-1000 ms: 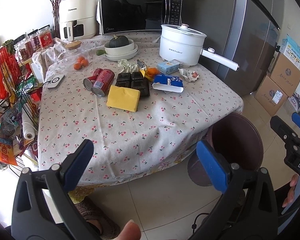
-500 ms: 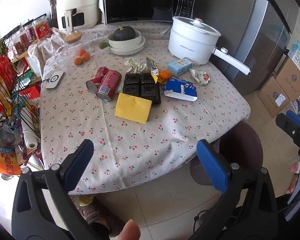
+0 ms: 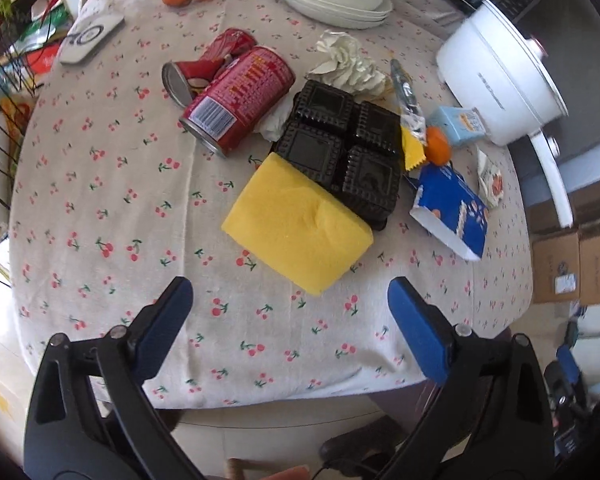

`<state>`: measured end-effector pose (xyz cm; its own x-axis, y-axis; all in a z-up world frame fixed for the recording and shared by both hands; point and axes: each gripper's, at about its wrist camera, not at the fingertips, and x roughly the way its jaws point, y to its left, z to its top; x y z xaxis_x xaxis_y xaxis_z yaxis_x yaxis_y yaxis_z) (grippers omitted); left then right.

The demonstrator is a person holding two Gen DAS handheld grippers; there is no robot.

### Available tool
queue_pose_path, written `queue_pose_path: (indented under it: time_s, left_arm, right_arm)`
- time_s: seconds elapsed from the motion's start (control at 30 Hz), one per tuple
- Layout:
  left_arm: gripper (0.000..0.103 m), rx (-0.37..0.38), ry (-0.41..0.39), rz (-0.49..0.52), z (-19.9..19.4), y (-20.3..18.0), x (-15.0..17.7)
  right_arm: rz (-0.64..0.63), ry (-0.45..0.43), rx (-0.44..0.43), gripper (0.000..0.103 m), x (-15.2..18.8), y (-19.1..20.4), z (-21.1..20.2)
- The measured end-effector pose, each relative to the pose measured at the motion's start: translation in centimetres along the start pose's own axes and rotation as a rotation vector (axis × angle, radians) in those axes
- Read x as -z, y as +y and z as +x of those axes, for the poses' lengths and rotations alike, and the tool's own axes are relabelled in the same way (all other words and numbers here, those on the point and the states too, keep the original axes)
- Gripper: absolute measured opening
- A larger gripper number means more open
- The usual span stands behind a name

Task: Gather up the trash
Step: 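Reach the left tool to the yellow sponge and close on it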

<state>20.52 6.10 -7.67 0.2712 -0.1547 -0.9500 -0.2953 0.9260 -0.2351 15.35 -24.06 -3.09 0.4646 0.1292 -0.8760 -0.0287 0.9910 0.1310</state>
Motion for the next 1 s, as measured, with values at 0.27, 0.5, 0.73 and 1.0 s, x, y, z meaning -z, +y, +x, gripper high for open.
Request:
queue_pose_path:
  time_s: [0.27,0.5,0.73,1.0]
  left_arm:
    - [0.093,0.008,-0.065,-0.23,2.8,0.8,-0.9]
    - [0.091,0.062,-0.111,-0.321,2.7,1.4,-1.4]
    - [0.09,0.029,-0.075,-0.327,3.8,1.6,-1.6]
    - [0.047,0.058,-0.037,-0.201,3.9,0.7,-1.4]
  right_arm:
    - [0.029,0.001,0.064,0.103,-1.5,-1.9,1.3]
    - [0.022,0.011,0.059,0.103,-1.4,-1.7,1.7]
    - [0.023,0.013,0.053,0.103,-1.0,-1.3,1.5]
    - [0.028,0.021,0.065,0.103,-1.0,-1.6,1.8]
